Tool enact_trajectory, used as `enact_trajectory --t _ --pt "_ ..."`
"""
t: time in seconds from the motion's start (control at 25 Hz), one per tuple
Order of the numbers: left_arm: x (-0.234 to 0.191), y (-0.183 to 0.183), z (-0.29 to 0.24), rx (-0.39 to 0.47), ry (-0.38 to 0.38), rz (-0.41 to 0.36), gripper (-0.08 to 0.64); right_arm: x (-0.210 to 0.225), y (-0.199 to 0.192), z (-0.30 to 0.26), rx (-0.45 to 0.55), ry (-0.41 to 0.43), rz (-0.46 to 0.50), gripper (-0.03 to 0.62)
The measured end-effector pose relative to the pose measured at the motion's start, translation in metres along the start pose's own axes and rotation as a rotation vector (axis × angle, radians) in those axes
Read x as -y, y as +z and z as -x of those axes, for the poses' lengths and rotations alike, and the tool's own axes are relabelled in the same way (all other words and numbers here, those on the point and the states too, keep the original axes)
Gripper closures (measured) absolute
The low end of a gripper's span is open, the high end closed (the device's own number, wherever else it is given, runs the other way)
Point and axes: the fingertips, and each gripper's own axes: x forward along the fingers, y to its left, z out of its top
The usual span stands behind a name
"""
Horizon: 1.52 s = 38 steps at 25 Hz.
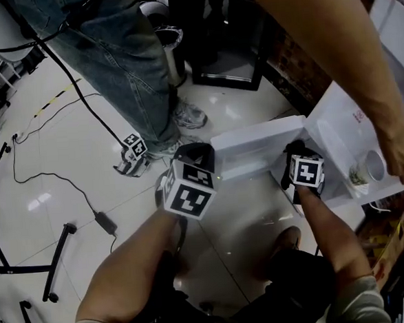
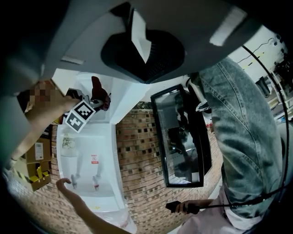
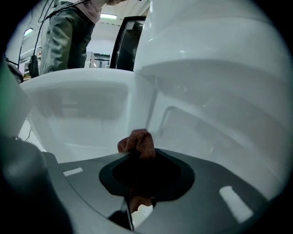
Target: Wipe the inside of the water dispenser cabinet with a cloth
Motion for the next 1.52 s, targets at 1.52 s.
enact_trajectory --t 1.52 --pt "-0.014 -0.026 0.075 0.038 0.029 0.013 0.56 -0.255 0.0 0.189 0.097 0.725 0.383 0.494"
